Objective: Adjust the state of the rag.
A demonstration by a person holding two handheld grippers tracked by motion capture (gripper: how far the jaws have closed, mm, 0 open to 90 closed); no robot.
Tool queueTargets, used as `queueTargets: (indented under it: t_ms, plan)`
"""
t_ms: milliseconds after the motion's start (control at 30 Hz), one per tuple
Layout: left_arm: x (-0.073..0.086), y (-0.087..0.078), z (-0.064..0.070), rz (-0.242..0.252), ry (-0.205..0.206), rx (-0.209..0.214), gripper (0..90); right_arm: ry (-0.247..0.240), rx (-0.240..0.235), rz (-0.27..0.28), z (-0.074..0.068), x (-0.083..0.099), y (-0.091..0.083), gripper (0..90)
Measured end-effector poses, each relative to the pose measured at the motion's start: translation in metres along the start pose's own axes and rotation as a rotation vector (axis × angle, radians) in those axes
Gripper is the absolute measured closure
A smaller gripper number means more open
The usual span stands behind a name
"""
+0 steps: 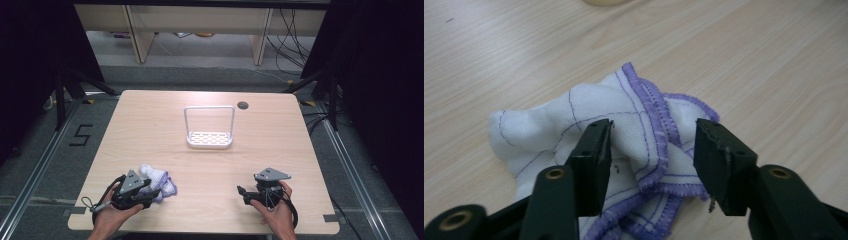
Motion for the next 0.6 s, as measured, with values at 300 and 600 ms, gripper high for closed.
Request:
queueTargets:
  t_ms: [300, 600]
  plan:
    - [-0.011, -0.002, -0.011, 0.042, 0.064, 0.016, 84.3, 0.001, -0.001, 0.004, 0.001, 0.0, 0.0, 25.5]
    - [-0.077, -0.039, 0.005, 0.213, 0.035, 0.144, 84.7, 0.026, -0.034, 0.045, 0.0, -0.006, -0.002, 27.2]
Point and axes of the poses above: each handheld gripper's, and its own axes: y roughly forward along the jaws, x roughly out of its underside, z roughly to its right, the point moved 9 cm from there along y, roughly forward along the jaws, and after that the axes turned 1 degree about -x, right-handed, at the moved point
